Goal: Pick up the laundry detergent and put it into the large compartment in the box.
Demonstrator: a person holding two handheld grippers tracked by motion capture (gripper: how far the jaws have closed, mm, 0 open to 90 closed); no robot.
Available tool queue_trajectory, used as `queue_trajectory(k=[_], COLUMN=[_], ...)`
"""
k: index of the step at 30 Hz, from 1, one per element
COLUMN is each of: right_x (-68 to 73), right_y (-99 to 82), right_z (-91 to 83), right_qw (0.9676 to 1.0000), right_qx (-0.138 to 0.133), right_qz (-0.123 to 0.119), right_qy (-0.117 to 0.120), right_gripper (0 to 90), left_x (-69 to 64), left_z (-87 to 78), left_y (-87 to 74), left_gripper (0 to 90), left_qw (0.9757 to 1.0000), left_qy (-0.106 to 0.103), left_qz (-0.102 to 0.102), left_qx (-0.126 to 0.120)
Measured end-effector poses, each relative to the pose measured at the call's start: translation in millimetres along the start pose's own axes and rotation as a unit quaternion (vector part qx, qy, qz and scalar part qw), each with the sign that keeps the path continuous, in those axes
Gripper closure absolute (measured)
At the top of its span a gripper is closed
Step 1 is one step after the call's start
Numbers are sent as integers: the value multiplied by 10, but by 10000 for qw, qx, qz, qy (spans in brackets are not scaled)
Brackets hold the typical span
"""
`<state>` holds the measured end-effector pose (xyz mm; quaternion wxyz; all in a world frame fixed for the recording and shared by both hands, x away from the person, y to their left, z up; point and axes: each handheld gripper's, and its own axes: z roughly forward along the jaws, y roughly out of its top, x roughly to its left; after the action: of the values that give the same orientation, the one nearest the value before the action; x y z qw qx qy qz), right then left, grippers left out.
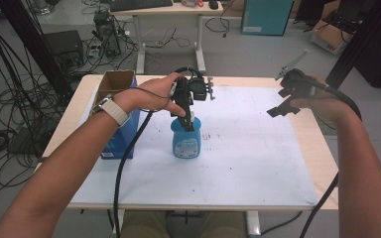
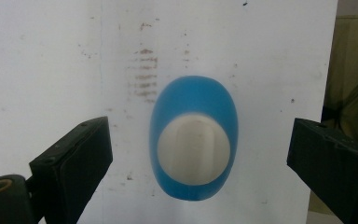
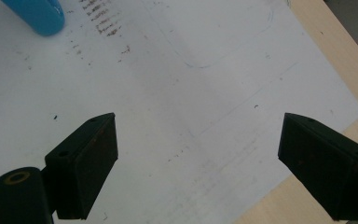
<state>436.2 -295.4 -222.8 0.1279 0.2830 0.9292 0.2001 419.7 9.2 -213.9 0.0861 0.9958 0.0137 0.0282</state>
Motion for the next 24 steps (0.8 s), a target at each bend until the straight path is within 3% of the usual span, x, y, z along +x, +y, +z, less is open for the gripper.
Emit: queue_trajectory(k=[22,24], right_x=[-6,-9], right_y=[-41,-48], right_z=[5,0], right_qw=[10000,10000], right_qx=[3,-7], right_qz=[40,37], right_qy=[-1,-5], right_gripper=[118,118], left_x=[20,28], left_z=[116,145], left_y=[13,-6], left_gripper=[71,70], left_qw=[10000,9999], left_qy=[51,-18], left_qz=[9,-59], left_qx=[69,79])
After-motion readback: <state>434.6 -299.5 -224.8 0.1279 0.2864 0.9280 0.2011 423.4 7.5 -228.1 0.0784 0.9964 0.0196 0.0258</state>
